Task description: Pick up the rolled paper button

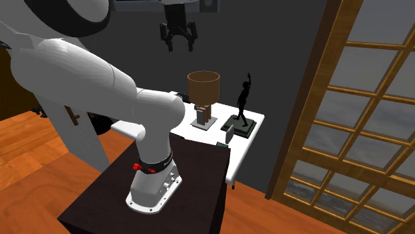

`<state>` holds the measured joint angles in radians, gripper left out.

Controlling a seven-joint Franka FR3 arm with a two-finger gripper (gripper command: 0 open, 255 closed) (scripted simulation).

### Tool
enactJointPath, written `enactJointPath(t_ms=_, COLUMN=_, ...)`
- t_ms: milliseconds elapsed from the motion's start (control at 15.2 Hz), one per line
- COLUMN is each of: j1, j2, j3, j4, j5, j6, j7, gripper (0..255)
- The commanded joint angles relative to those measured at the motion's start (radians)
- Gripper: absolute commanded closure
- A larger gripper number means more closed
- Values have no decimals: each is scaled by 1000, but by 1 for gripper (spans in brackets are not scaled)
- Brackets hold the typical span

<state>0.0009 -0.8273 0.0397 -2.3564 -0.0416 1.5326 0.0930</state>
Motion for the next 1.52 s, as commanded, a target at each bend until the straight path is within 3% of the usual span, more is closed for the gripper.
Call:
enactJointPath(t_ms=0, j1=0, j2=0, j3=0, j4=0, j5=0, j6=0, j7=0, gripper=0)
enactJointPath(t_ms=726, j1=-59, j2=171, j3=-116, j4=-198, j5=-64, j6=357, j7=-65, gripper=0)
enactJointPath(t_ms=1452, j1=-107, j2=522, j3=-235, j4=-235, j5=-87, j6=732, j7=-142, gripper=0)
